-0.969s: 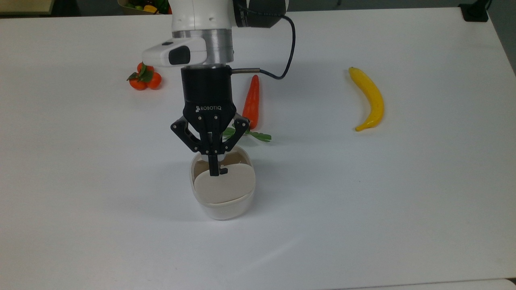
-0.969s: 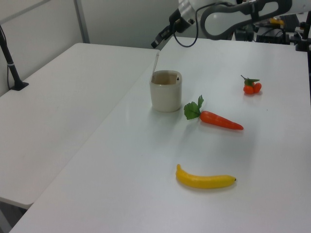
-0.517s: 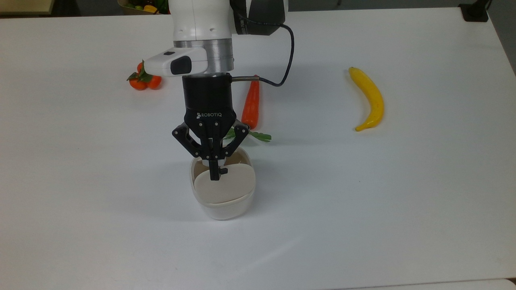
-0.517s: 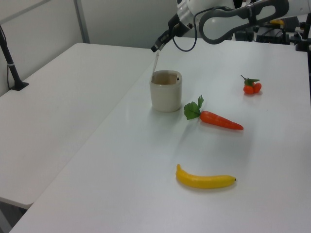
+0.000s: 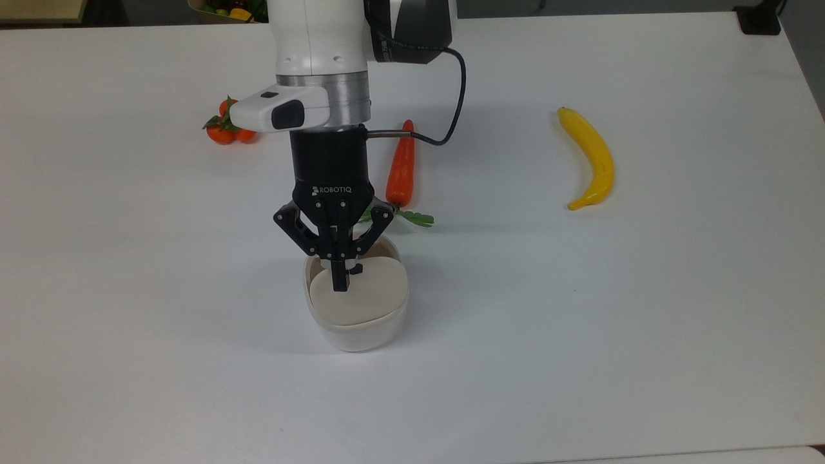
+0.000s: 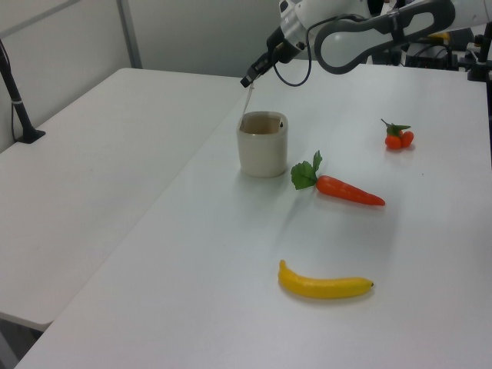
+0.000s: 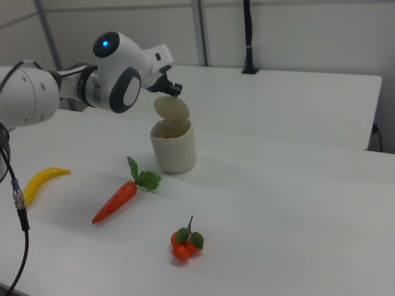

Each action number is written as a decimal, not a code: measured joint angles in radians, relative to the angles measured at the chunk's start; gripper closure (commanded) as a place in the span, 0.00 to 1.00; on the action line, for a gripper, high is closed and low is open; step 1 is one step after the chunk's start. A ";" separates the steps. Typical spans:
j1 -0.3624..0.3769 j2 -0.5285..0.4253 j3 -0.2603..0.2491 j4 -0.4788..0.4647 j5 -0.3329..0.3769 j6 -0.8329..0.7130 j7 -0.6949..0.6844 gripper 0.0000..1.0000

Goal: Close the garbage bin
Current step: 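Push the raised lid down with the gripper fingertips, then press the lid flat onto the bin rim with the gripper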

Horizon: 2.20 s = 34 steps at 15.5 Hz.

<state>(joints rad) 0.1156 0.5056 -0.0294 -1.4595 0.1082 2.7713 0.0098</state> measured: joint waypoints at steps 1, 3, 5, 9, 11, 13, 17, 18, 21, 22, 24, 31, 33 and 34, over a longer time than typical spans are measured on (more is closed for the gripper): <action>-0.001 -0.001 0.000 -0.008 0.000 0.000 0.000 1.00; -0.002 -0.006 0.000 -0.027 -0.001 0.000 0.000 1.00; -0.004 -0.022 0.000 -0.054 -0.001 0.000 -0.001 1.00; -0.005 -0.076 0.000 -0.128 -0.003 0.000 -0.002 1.00; -0.005 -0.092 0.000 -0.157 -0.004 0.000 -0.003 1.00; -0.005 -0.098 0.000 -0.180 -0.006 -0.003 -0.004 1.00; -0.005 -0.098 0.000 -0.201 -0.008 -0.033 -0.015 1.00; -0.005 -0.098 0.000 -0.204 -0.008 -0.043 -0.020 1.00; -0.005 -0.098 0.000 -0.210 -0.008 -0.055 -0.024 1.00; -0.005 -0.098 0.000 -0.213 -0.008 -0.057 -0.025 1.00; -0.005 -0.098 0.001 -0.224 -0.008 -0.057 -0.026 1.00; -0.004 -0.094 0.005 -0.242 -0.010 -0.058 -0.027 1.00; -0.005 -0.092 0.005 -0.242 -0.013 -0.058 -0.027 1.00; -0.005 -0.091 0.005 -0.242 -0.015 -0.058 -0.027 1.00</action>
<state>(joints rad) 0.1111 0.4142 -0.0248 -1.7014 0.0932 2.7138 -0.0174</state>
